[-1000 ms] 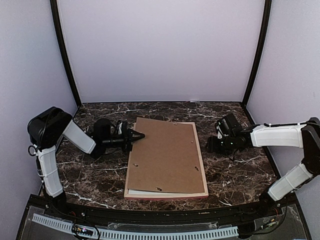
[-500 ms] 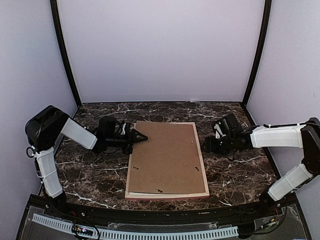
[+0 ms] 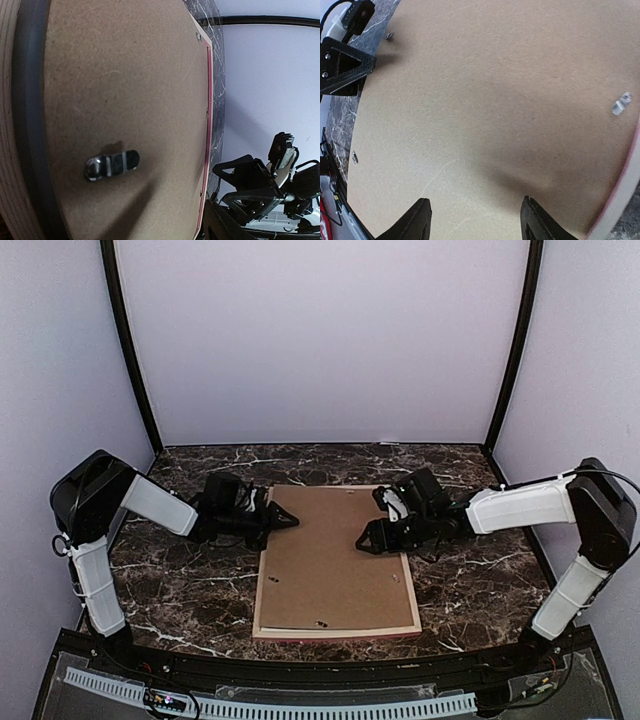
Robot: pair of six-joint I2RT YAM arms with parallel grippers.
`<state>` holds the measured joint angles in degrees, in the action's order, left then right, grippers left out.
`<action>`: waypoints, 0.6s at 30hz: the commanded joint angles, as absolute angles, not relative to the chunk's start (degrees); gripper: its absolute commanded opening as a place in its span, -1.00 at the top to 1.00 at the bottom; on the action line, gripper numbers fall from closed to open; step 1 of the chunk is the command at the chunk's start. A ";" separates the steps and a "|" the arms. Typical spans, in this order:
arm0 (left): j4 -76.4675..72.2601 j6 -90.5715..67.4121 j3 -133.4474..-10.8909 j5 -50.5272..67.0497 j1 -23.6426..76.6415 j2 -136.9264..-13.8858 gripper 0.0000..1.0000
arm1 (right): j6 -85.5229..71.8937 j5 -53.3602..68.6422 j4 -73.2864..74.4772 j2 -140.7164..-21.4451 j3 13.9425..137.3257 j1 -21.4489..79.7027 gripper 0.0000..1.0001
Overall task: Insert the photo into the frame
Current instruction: Place the backboard on the frame body.
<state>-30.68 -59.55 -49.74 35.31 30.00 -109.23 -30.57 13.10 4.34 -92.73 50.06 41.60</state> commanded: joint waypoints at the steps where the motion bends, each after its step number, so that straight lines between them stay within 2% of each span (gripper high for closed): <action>1: -29.43 -58.09 -51.02 35.22 30.96 -106.19 -0.26 | -29.58 16.49 0.89 -96.50 52.77 42.57 -0.24; 18: -12.98 -47.50 -54.42 28.86 31.20 -98.99 -0.31 | -30.10 14.35 3.34 -100.17 52.22 42.62 -0.23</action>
<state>-17.41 -52.36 -51.81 30.96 30.94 -104.12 -30.06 15.44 2.28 -98.96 52.56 42.26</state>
